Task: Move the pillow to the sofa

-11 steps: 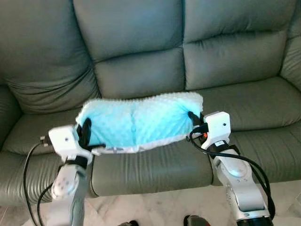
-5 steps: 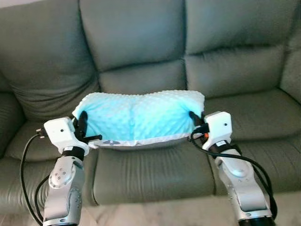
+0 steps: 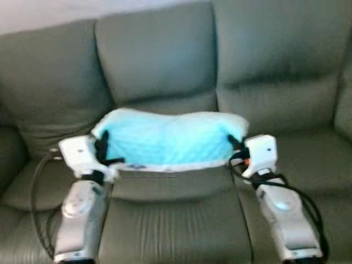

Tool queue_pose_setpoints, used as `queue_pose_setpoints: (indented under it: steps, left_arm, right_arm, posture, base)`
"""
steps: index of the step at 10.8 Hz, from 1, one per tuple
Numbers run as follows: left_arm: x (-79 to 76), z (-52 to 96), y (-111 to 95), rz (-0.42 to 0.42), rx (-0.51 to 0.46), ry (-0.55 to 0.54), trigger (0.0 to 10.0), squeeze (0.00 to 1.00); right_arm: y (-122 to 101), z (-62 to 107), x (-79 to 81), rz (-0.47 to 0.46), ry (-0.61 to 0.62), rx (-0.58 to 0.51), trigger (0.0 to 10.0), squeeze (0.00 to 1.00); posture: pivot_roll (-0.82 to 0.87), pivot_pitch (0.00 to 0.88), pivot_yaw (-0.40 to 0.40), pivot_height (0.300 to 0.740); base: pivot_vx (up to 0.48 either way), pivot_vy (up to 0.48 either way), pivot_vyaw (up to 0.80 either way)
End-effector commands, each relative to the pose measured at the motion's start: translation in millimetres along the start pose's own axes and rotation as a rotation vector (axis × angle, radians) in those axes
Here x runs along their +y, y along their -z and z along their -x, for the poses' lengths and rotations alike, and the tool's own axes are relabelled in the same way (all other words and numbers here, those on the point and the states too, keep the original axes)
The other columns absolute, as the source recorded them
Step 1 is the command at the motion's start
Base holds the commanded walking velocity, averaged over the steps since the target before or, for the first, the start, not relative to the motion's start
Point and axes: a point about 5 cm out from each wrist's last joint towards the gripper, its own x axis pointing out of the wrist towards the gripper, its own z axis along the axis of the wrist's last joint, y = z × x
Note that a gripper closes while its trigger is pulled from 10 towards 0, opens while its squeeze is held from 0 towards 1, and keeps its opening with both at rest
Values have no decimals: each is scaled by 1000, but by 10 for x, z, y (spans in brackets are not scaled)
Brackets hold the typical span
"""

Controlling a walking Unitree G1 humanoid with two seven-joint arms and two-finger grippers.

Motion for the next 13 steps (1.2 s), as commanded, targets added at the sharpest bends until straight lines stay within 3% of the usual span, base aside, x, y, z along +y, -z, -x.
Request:
queue_pose_setpoints:
  steps: [1,5,11,13]
  left_arm:
    - [87,5,-12,-16,5,-46,10000,0]
    - [166,22,62,-6,55,-116,10000,0]
    - [144,18,108,-15,95,-113,10000,0]
    - [117,22,79,-47,69,-98,10000,0]
  right_arm:
    - [-71,-23,83,-7,-32,-33,10000,0]
    - [-35,-9,97,-11,-38,-15,10000,0]
    - [-40,-14,96,-12,-36,-10,10000,0]
    - [-38,-16,96,-14,-34,-9,10000,0]
  posture:
    - [-251,73,141,740]
    - [-246,81,137,740]
    - [-248,90,140,740]
    - [-247,90,140,740]
  base:
    - [0,0,0]
    - [0,0,0]
    - [0,443,0]
    - [0,0,0]
